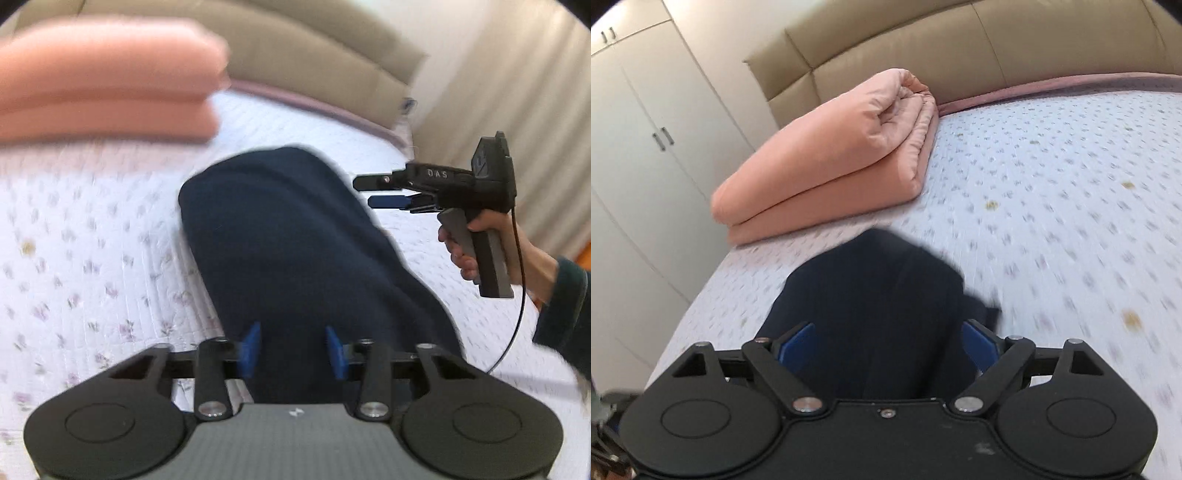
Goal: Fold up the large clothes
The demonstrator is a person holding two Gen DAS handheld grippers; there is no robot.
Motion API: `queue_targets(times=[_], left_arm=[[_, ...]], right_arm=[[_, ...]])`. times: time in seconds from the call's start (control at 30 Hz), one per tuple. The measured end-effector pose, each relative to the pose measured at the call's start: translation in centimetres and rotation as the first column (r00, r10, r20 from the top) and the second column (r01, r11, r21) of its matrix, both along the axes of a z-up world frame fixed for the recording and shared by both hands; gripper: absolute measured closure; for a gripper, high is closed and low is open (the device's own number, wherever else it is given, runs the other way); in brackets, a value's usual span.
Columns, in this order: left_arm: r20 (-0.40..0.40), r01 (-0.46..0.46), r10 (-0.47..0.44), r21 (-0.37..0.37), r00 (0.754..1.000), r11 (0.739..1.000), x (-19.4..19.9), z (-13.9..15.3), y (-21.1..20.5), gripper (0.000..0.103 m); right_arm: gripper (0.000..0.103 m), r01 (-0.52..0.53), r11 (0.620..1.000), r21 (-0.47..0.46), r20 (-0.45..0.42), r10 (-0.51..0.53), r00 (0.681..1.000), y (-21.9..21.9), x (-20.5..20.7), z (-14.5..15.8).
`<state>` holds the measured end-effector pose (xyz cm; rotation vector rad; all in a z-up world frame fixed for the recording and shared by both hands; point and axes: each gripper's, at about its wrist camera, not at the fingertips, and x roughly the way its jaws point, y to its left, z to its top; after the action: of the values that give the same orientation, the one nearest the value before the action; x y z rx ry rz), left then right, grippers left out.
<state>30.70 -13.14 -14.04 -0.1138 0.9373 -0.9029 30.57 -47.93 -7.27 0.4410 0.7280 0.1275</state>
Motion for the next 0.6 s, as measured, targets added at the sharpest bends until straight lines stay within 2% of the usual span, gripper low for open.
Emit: queue_targets(times=[0.03,0.07,0.1,0.13,0.17,0.2,0.27,0.3,0.37,0.4,0.47,0.5,0.53,0.6], left_arm=[[-0.035,-0.004,0.002,-0.049,0.999,0.999,0.6,-0.5,0.0,0.061],[-0.029,0.000,-0.002,-0.063,1.000,0.998,0.8,-0.4,-0.3,0.061],[-0.009,0.013,-0.014,-0.050,1.000,0.999,0.7,-0.2,-0.4,0.059],[0.017,0.026,-0.026,-0.021,1.000,0.999,0.6,0.1,-0.6,0.058],[0.030,0.027,-0.027,-0.008,0.999,1.000,0.6,0.5,-0.7,0.056],[0.030,0.028,-0.028,-0.023,0.999,0.999,0.9,0.8,-0.6,0.054],[0.012,0.004,-0.004,-0.060,1.000,0.998,2.3,1.1,-0.4,0.046],[0.012,-0.017,0.017,-0.053,1.000,0.998,2.9,1.1,-0.6,0.044],[-0.011,-0.031,0.030,-0.027,0.999,0.999,4.0,0.5,-1.1,0.041],[-0.060,-0.020,0.017,-0.049,0.998,0.999,4.6,-0.1,-1.4,0.038],[-0.176,-0.008,-0.005,-0.076,0.984,0.997,5.3,-1.6,-2.4,0.035],[-0.199,-0.005,-0.006,-0.054,0.980,0.999,5.3,-2.3,-3.0,0.028],[-0.202,-0.004,-0.002,-0.030,0.979,1.000,5.1,-2.8,-3.2,0.025],[-0.256,-0.019,-0.001,-0.076,0.967,0.997,5.3,-3.3,-2.3,0.028]], right_arm=[[0.001,0.015,1.000,0.000,-0.026,-0.015,1.000,0.0,1.9,-1.0],[0.001,0.028,1.000,0.007,-0.056,-0.028,0.998,-0.1,4.0,-2.5],[0.009,0.029,0.999,0.038,-0.102,-0.025,0.994,-0.4,5.3,-3.6],[0.038,0.010,0.996,0.083,-0.135,0.001,0.991,-0.7,5.5,-4.2],[0.071,0.013,0.997,0.076,-0.103,-0.005,0.995,-0.5,5.1,-4.1],[0.089,0.030,0.999,0.030,-0.009,-0.030,1.000,0.0,4.2,-3.1],[0.091,0.038,0.999,-0.035,0.098,-0.034,0.995,0.9,3.3,-1.3],[0.091,0.051,0.997,-0.056,0.108,-0.045,0.993,1.0,3.5,-0.7],[0.091,0.073,0.992,-0.105,0.082,-0.065,0.995,0.2,4.5,-0.5],[0.091,0.088,0.989,-0.116,0.054,-0.082,0.995,-0.3,4.4,-0.5],[0.091,0.118,0.987,-0.107,-0.047,-0.123,0.991,-2.1,5.5,-2.6],[0.087,0.106,0.991,-0.081,-0.098,-0.114,0.989,-2.7,5.8,-3.8],[0.074,0.092,0.995,-0.049,-0.139,-0.098,0.985,-3.2,6.0,-4.7],[0.052,0.148,0.987,0.065,-0.185,-0.134,0.974,-4.6,5.0,-5.3]])
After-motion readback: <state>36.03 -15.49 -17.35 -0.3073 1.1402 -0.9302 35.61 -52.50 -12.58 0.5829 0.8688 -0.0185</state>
